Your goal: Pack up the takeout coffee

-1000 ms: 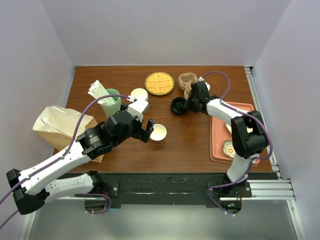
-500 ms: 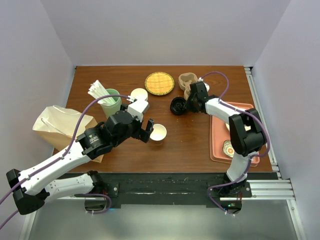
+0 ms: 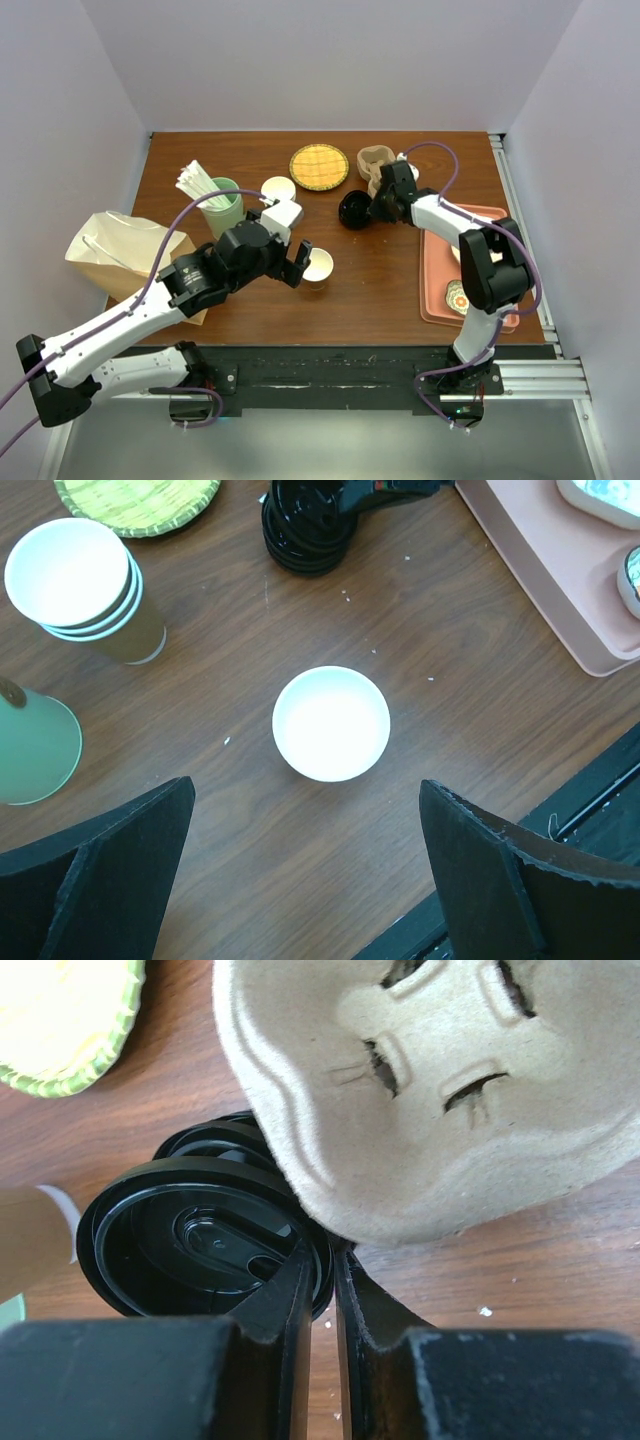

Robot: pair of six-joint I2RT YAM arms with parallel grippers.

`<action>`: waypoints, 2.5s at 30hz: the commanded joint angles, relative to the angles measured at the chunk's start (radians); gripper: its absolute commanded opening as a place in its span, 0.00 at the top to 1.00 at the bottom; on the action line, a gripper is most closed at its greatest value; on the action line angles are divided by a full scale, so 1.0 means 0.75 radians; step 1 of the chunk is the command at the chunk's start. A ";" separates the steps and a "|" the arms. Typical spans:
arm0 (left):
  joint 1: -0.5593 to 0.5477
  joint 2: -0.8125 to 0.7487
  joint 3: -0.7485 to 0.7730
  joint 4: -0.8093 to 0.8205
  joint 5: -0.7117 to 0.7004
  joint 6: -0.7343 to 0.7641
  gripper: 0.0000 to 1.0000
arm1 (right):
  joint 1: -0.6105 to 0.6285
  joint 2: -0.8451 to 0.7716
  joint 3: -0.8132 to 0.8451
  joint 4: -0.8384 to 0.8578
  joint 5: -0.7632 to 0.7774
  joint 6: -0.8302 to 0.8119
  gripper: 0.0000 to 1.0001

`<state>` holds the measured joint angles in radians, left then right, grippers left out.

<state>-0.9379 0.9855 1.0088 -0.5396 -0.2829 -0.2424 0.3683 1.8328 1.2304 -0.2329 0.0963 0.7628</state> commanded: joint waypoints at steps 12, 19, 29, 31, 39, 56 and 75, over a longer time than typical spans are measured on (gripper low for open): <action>0.021 0.179 0.262 -0.082 0.013 -0.106 0.01 | 0.004 -0.183 0.075 -0.115 -0.081 -0.037 0.87; 0.162 0.269 0.322 -0.082 0.199 -0.190 0.08 | 0.004 -0.298 0.063 -0.140 -0.199 -0.123 0.87; 0.265 0.341 0.404 -0.005 0.434 -0.231 0.12 | 0.133 -0.541 -0.008 -0.207 -0.499 -0.356 0.87; 0.267 0.353 0.408 0.006 0.451 -0.247 0.14 | 0.184 -0.623 -0.043 -0.207 -0.488 -0.369 0.87; 0.273 0.382 0.418 0.032 0.506 -0.266 0.24 | 0.231 -0.771 -0.084 -0.231 -0.468 -0.338 0.87; 0.275 0.494 0.551 -0.011 0.553 -0.115 0.55 | 0.249 -0.812 -0.027 -0.317 -0.429 -0.385 0.88; 0.389 0.596 0.670 0.028 0.970 -0.249 0.92 | 0.247 -1.102 -0.018 -0.032 -0.591 -0.257 0.44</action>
<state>-0.7101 1.4418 1.4651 -0.5877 0.2165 -0.3454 0.5514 1.1374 1.2205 -0.4698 -0.2714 0.5030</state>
